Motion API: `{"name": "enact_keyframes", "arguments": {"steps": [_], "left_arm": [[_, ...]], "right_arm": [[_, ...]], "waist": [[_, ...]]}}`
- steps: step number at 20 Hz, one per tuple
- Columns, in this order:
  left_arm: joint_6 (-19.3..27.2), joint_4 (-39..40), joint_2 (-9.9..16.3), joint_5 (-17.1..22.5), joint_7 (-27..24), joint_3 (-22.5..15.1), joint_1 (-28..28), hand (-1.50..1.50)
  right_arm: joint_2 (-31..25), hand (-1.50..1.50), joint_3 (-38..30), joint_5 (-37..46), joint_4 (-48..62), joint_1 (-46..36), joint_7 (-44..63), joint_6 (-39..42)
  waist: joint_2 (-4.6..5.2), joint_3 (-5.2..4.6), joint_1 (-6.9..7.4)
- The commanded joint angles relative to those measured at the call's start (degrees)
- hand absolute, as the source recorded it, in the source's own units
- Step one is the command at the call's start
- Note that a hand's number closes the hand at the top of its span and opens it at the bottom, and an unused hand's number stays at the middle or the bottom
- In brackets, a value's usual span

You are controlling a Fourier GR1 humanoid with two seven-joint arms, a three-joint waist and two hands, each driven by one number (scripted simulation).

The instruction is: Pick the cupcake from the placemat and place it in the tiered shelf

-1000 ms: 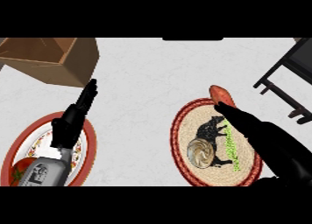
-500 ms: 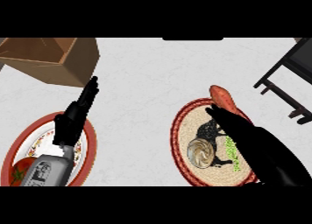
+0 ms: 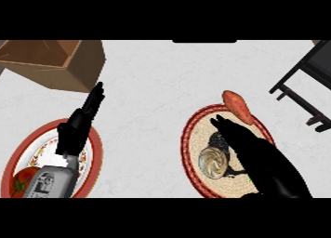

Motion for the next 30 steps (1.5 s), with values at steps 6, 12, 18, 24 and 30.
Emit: {"name": "enact_keyframes", "arguments": {"steps": [6,12,18,24,30], "left_arm": [[-0.94,-1.04,-1.52,-1.75,-0.83,1.7,1.51,0.0],[-2.38,1.69,-2.21,-3.05,0.18,2.79,-1.68,0.0],[-3.79,-1.06,-2.03,-2.17,-1.66,3.88,2.9,0.0],[-2.32,4.05,-3.85,-4.92,-2.83,3.89,-0.46,0.0],[-3.72,-2.18,-3.35,-3.84,3.15,4.78,-1.73,0.0]], "right_arm": [[1.53,-1.5,-3.6,2.98,0.72,1.15,-1.18,5.96],[5.89,-1.5,0.23,10.36,6.95,2.79,-6.6,1.98],[7.57,-1.5,-0.55,13.34,10.69,1.54,-7.28,2.39],[10.33,-1.5,-0.27,15.63,8.93,0.2,-4.28,5.27],[10.62,-1.5,0.21,20.2,18.53,2.95,-12.43,-1.94]], "waist": [[-0.01,0.0,0.03],[0.02,0.01,0.0],[0.0,0.01,0.15],[0.04,-0.01,0.02],[0.01,0.01,0.05]]}}
